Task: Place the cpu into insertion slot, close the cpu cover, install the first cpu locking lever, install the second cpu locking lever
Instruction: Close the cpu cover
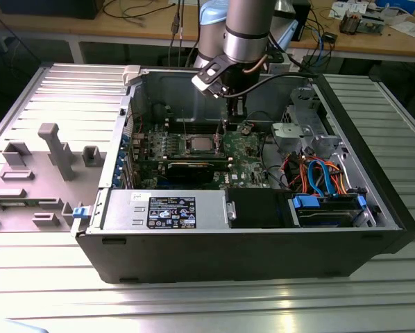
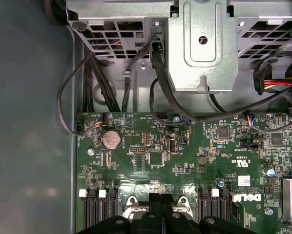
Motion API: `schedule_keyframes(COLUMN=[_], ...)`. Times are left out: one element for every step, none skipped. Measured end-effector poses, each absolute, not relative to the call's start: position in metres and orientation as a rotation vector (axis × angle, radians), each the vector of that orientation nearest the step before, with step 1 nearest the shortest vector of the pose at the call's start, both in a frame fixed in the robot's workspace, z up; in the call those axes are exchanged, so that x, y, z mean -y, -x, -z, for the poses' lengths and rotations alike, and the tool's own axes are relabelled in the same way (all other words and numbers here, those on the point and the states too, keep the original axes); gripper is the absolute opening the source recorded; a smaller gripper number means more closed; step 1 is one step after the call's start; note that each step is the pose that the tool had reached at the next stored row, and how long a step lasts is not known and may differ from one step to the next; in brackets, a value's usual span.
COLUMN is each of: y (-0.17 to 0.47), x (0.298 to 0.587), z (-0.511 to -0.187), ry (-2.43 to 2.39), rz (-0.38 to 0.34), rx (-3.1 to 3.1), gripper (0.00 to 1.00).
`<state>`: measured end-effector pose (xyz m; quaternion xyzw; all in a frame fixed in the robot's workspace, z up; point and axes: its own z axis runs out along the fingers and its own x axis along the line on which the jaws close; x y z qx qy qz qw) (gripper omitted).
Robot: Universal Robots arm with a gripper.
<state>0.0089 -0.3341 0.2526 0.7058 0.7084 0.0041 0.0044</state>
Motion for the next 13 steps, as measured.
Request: schedule_keyframes(y=[-0.0088,-0.0086,-0.0084,-0.0082,-0.008,-0.0078,-0.0075,-0.0073,-0.0071,-0.0066,-0.006,-0.0059,-0.0057], x=[0.3341,0.3342,0.3342,0.3342,0.3342,0.3342,0.3342,0.3342,0.3342,0.3341,0.3341,0.3342,0.3341], z=[-0.2527,-0.2526,-0.2526,-0.2526,-0.2526,-0.2526,-0.2527,-0.2526,-0.2526,-0.2526,-0.2526,-0.2526,-0.2526], ry=[-2.211,-2.211,-2.211,-2.211,-2.211,-2.211,-2.211,-2.211,-2.211,-2.211,-2.211,-2.211,-2.211], rz=[-0.013,-0.013,-0.013,-0.013,-0.013,-0.013,-0.013,-0.013,-0.013,-0.013,-0.013,-0.013,-0.013], rx=[-2.219,-2.219,-2.219,-2.219,-2.219,-2.219,-2.219,-2.219,-2.219,-2.219,-2.219,-2.219,-2.219], gripper=[0.11,0.11,0.11,0.11,0.11,0.11,0.11,0.11,0.11,0.11,0.11,0.11,0.11])
